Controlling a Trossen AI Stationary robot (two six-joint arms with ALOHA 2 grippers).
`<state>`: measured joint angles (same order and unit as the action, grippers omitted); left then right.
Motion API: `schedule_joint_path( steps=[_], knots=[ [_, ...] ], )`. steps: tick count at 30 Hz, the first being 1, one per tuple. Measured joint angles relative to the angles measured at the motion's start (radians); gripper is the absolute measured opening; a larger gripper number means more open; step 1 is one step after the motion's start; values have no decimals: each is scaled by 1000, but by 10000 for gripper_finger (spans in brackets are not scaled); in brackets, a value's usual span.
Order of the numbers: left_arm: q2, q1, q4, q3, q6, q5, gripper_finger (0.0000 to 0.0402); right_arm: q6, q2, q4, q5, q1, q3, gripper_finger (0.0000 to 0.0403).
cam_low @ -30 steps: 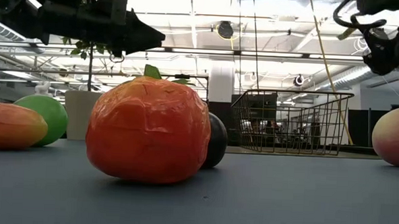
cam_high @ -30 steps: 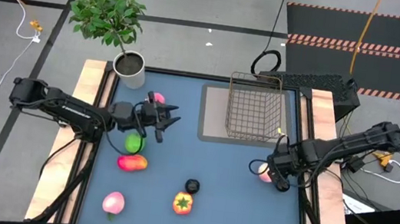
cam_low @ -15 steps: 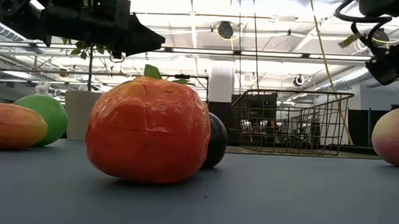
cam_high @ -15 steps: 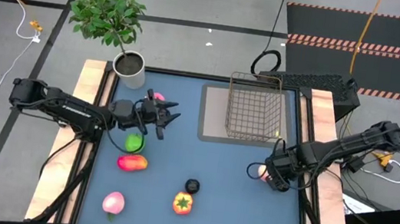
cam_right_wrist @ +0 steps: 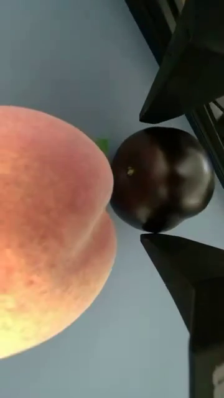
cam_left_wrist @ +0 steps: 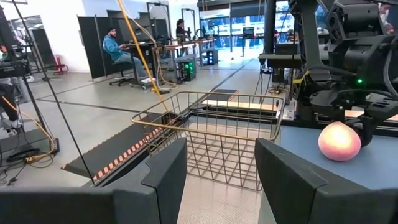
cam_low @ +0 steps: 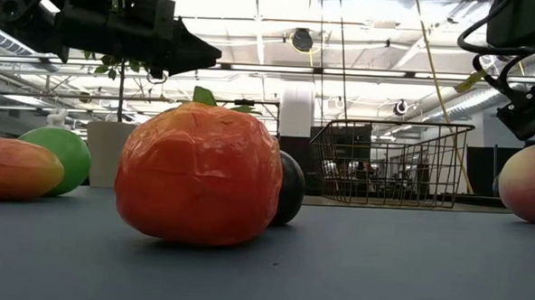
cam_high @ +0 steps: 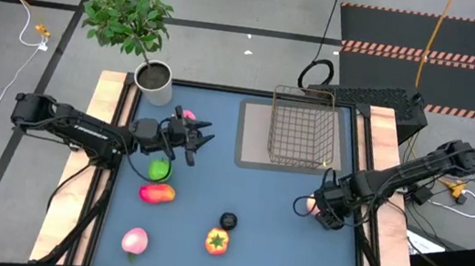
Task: Build produce basket
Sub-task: Put the bottom right black plum into the gold wire basket
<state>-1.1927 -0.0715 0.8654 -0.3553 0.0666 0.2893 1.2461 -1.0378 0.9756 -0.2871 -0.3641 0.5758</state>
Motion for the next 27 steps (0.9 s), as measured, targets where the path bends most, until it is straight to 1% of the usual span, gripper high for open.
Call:
schedule_joint_path(
  steps=[4,7,18,27],
  knots=[
    [0,0,2,0,-1,0,191,31,-1,-2,-2,0,-1,305],
    [0,0,3,0,-2,0,191,55,0,-2,1,0,-1,298],
    [0,0,3,0,-16,0,191,55,0,0,3,0,-1,265],
    [0,0,3,0,-12,0,191,51,0,0,4,0,-1,259]
  ],
)
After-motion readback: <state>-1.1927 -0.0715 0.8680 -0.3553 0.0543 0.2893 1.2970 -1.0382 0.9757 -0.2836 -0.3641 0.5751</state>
